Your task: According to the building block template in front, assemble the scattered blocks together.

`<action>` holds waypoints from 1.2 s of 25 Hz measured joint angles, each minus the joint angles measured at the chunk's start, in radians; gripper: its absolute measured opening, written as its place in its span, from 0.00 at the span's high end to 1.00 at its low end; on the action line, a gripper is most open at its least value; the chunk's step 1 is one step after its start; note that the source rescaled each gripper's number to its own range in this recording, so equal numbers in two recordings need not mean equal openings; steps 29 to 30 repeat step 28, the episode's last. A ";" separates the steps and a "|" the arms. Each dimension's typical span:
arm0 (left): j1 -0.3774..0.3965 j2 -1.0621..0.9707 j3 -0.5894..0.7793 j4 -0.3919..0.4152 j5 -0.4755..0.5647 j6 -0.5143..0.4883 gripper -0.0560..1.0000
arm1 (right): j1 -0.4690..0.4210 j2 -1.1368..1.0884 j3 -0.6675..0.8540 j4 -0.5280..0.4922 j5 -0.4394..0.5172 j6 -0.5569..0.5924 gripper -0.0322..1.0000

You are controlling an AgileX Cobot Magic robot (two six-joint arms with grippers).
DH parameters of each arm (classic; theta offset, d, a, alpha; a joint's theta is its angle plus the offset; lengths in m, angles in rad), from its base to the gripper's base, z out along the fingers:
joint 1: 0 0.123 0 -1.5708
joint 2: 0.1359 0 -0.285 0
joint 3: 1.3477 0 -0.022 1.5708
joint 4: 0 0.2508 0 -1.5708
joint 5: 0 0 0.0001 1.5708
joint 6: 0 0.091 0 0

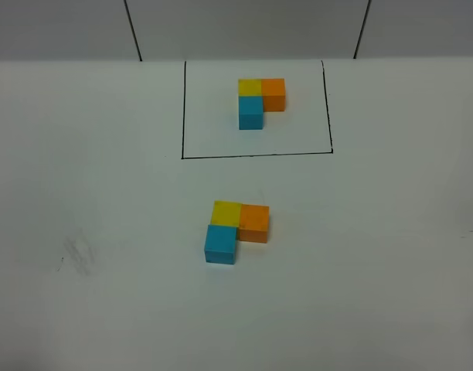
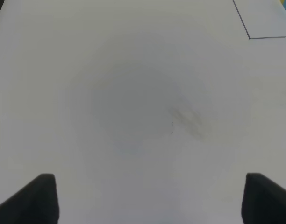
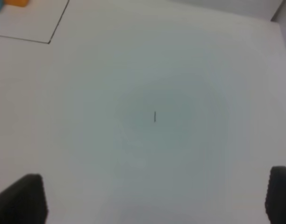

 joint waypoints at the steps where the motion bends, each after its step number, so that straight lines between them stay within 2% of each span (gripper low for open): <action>1: 0.000 0.000 0.000 0.000 0.000 0.000 0.31 | 0.000 -0.001 0.006 0.009 0.000 0.004 0.10; 8: 0.000 0.000 0.000 0.000 0.000 -0.002 0.31 | 0.000 -0.004 0.017 -0.008 -0.014 0.060 0.18; 13: 0.000 0.000 0.000 0.000 0.000 -0.001 0.31 | 0.000 -0.004 0.017 -0.030 -0.018 0.099 0.30; 28: 0.000 0.000 0.000 0.000 0.000 -0.002 0.31 | 0.000 -0.004 0.017 -0.032 -0.020 0.101 0.67; 30: 0.000 0.000 0.000 0.000 0.000 -0.002 0.31 | 0.000 -0.004 0.017 -0.032 -0.020 0.101 0.67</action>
